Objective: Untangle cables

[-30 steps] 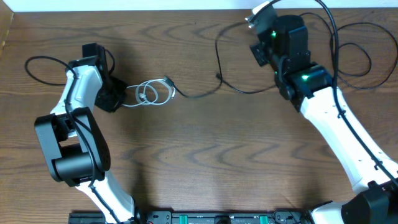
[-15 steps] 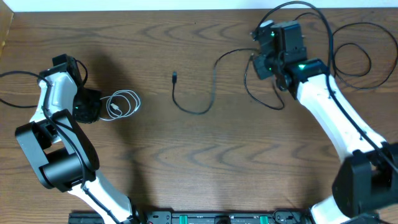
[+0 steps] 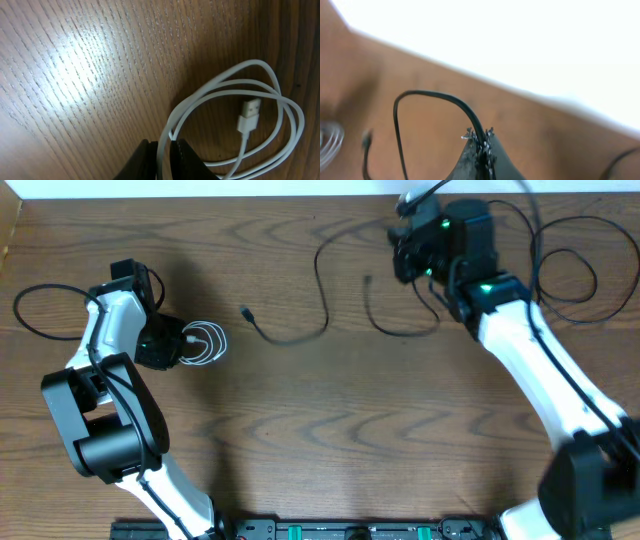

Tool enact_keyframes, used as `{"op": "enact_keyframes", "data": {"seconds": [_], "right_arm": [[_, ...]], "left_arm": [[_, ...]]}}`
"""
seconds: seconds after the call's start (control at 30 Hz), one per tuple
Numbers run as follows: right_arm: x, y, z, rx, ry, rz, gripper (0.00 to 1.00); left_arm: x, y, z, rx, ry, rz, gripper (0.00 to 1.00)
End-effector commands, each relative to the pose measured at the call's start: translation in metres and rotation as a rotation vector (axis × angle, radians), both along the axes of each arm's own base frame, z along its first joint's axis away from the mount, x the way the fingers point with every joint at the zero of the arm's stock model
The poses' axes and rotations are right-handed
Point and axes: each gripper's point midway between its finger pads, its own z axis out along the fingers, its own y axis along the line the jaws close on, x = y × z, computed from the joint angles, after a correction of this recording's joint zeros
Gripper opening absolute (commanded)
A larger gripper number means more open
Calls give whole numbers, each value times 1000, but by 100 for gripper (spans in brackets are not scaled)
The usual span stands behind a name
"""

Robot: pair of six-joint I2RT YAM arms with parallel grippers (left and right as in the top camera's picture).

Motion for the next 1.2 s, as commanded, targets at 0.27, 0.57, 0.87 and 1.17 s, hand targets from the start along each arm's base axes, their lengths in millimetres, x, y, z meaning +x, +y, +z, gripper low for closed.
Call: {"op": "enact_keyframes", "data": {"seconds": [0.27,0.57,0.87,1.17], "right_arm": [[12,-132,139,-230,-486,-581,1],[33,-235,-4,-463,-40,-707,1],[0,-331,-99,-467,308,-948,29],[13,-231,-123,-25,417,-460,84]], "left_arm": [[-5,-2,-7,-2,25,-1,17],[-5,-2,-7,-2,25,-1,17],[-5,-2,-7,-2,25,-1,17],[28,-28,-3,-127,-136,-266,7]]}}
